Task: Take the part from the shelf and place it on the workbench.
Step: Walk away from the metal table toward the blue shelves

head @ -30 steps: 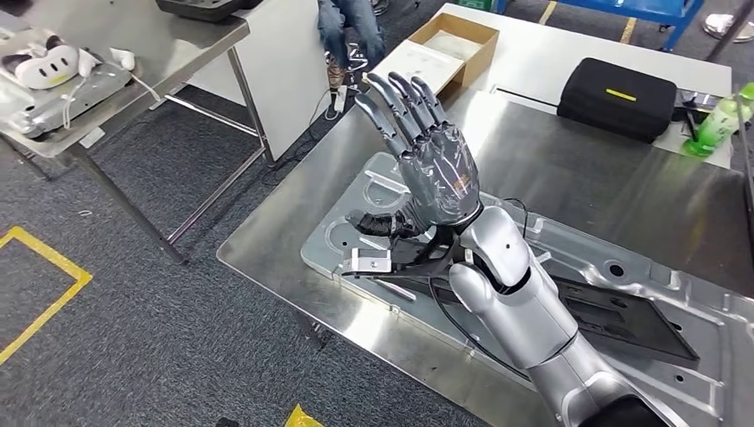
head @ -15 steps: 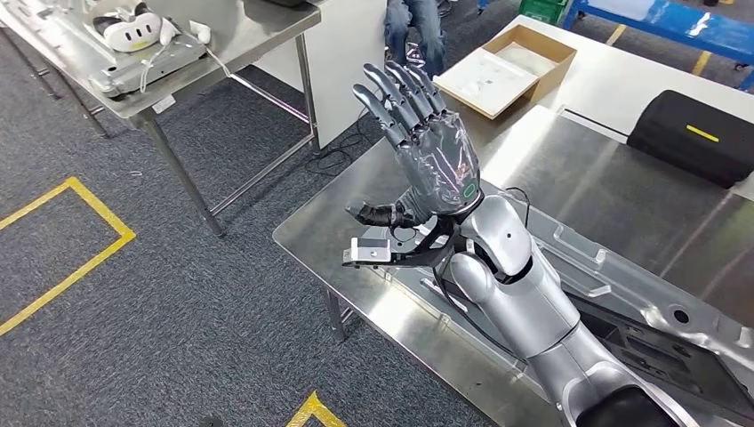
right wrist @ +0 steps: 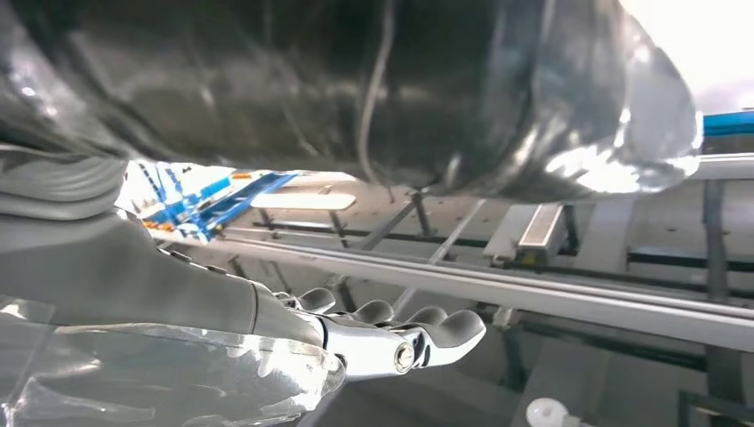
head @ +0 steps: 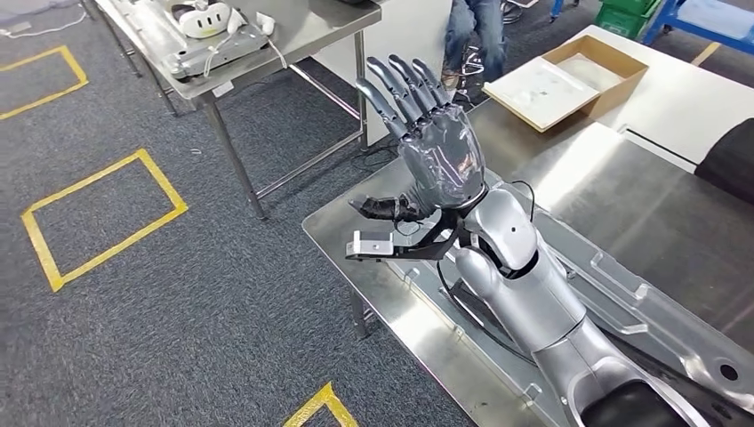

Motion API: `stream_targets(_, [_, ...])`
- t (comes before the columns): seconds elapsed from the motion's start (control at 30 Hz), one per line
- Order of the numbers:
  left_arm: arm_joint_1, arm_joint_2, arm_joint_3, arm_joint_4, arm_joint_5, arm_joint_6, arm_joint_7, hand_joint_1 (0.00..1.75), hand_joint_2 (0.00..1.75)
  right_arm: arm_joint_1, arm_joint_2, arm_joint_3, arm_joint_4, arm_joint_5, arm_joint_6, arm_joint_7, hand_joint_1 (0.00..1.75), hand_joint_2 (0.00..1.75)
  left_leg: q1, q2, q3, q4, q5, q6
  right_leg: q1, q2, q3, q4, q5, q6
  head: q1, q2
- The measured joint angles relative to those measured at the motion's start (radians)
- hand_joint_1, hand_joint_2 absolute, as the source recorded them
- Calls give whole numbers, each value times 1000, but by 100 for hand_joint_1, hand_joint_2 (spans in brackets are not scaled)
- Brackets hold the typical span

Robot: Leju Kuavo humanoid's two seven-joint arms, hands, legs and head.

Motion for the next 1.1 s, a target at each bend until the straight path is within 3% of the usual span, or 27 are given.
stream_targets(0.07, [0,0,0,0,-2,0,0,0,0,1,-10,0,-13,2,-1,6,0,0,-1,22,65,-120,60,5,1,-22,4,1,-4,4,0,0])
stream_targets(0.13, [-6,0,0,0,-6,0,0,0,0,3,-22,-2,-26,5,-3,12,0,0,-10,54,125,-232,94,18,7,-40,9,2,-9,12,0,0])
stream_targets(0.17, [-9,0,0,0,-8,0,-1,0,0,6,-28,-3,-31,8,-4,14,0,0,-14,61,136,-256,96,24,9,-49,11,2,-11,17,0,0])
stream_targets(0.23, [-12,0,0,0,-13,0,-1,0,0,12,-36,-5,-39,12,-6,15,0,0,-17,44,136,-261,96,36,12,-63,16,-2,-14,27,1,0])
stream_targets(0.27, [-12,-1,0,0,-14,0,-1,0,0,15,-39,-7,-42,14,-6,16,0,0,-15,36,138,-265,99,42,10,-58,18,1,-18,32,1,0])
stream_targets(0.33, [-15,-2,0,0,-16,0,-1,0,0,17,-46,-11,-49,15,-7,16,0,0,-10,19,141,-274,105,56,4,-17,-3,51,-55,42,1,0])
stream_targets(0.4, [-20,-2,0,0,-16,0,-2,0,0,25,-55,-16,-53,16,-7,17,0,0,-9,1,141,-276,108,63,2,27,-62,173,-118,47,1,0])
stream_targets(0.43, [-23,-2,0,0,-16,-1,-4,0,0,31,-59,-18,-54,17,-7,17,0,0,-10,-11,140,-275,108,64,2,35,-94,236,-140,48,1,0])
stream_targets(0.47, [-24,-2,0,0,-16,-1,-6,0,0,37,-62,-20,-54,18,-8,17,0,0,-10,-24,141,-274,108,64,2,38,-115,273,-144,49,1,0])
stream_targets(0.5, [-25,-2,0,0,-17,-1,-7,0,0,42,-65,-23,-54,19,-9,17,0,0,-10,-37,141,-272,107,64,2,39,-120,273,-128,48,1,0])
stream_targets(0.53, [-25,-2,0,0,-18,-1,-8,0,0,44,-68,-26,-55,20,-10,17,0,0,-10,-51,141,-269,106,63,1,43,-106,234,-93,47,1,0])
stream_targets(0.57, [-26,-1,0,0,-20,-1,-8,0,0,44,-70,-30,-58,21,-11,16,0,0,-10,-64,141,-265,104,61,0,57,-78,167,-50,44,1,0])
stream_targets(0.63, [-30,-1,0,0,-20,-1,-11,0,0,43,-74,-37,-63,24,-12,16,0,0,-11,-86,136,-259,101,54,-3,101,-29,49,-1,38,1,0])
stream_targets(0.7, [-37,-1,0,0,-20,-1,-19,0,0,42,-75,-42,-68,29,-14,14,0,0,-9,-107,127,-257,103,42,-1,119,-16,14,1,33,1,0])
stream_targets(0.77, [-41,2,0,-1,-20,-1,-28,0,0,38,-75,-45,-72,34,-16,12,0,0,-6,-120,122,-259,106,29,-3,96,-11,5,4,24,1,0])
stream_targets(0.83, [-44,4,0,-1,-21,-1,-33,0,0,33,-72,-47,-75,40,-17,12,0,0,-9,-78,106,-222,82,19,-7,70,0,-6,8,10,-2,0])
stream_targets(0.9, [-53,4,0,-2,-22,0,-35,0,0,32,-70,-50,-78,50,-17,13,0,0,-9,-20,52,-108,25,11,-4,44,6,-10,6,2,-4,0])
stream_targets(0.97, [-61,4,0,-2,-26,0,-33,0,0,34,-71,-51,-80,59,-18,14,0,0,-6,-3,-5,4,-13,6,-1,16,7,-8,2,-1,-5,0])
stream_targets(1.0, [-61,4,0,-2,-28,0,-31,0,0,36,-71,-51,-80,63,-18,15,0,0,-5,0,-11,14,-5,5,0,2,9,-7,0,0,-5,0])
stream_targets(1.03, [-61,5,0,-2,-30,0,-29,0,0,37,-71,-52,-81,66,-19,17,0,0,-5,3,5,-18,20,5,0,-9,11,-6,-3,1,-5,0])
stream_targets(1.1, [-62,6,0,-2,-31,-1,-26,0,0,37,-71,-54,-86,71,-19,18,0,0,-8,31,77,-154,81,10,2,-31,18,-5,-9,7,-5,0])
